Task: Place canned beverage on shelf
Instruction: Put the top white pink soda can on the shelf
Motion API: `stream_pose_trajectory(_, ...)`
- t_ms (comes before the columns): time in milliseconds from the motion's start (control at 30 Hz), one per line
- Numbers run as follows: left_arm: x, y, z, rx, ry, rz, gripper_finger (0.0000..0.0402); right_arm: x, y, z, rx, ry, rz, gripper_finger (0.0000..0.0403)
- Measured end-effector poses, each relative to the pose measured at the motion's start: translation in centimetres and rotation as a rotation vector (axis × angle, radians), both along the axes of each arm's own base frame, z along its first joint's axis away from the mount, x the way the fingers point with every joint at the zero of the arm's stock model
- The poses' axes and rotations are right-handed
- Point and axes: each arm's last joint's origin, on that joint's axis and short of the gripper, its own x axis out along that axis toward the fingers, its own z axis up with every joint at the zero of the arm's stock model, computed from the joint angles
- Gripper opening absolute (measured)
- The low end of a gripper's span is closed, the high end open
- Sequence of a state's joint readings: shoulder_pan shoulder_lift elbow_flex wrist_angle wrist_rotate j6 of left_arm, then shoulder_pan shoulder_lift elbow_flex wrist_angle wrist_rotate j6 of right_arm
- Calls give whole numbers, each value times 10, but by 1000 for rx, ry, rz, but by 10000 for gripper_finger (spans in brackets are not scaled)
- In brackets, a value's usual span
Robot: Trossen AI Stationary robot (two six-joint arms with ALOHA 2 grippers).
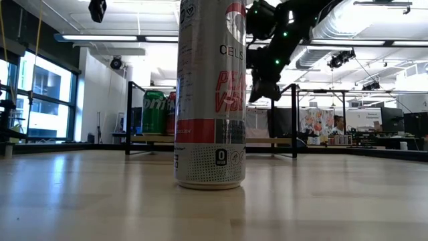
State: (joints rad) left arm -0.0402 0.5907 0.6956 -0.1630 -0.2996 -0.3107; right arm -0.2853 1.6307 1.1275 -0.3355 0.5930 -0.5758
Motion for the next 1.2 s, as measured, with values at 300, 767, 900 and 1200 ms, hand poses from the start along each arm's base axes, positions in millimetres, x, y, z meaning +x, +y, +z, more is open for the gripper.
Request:
stream_pose_trajectory(300,0,0,0,0,0,0,3,2,-25,9,15,-161,-6,0)
stream_pose_trajectory(767,0,0,0,0,-2,1,3,18,-34,-15,17,-126,108,0)
stream_pose_trajectory(900,0,0,0,0,-2,2,3,20,-35,-23,22,-102,110,0)
stream_pose_trajectory(1200,0,0,0,0,-2,3,3,26,-38,-25,13,-149,128,0)
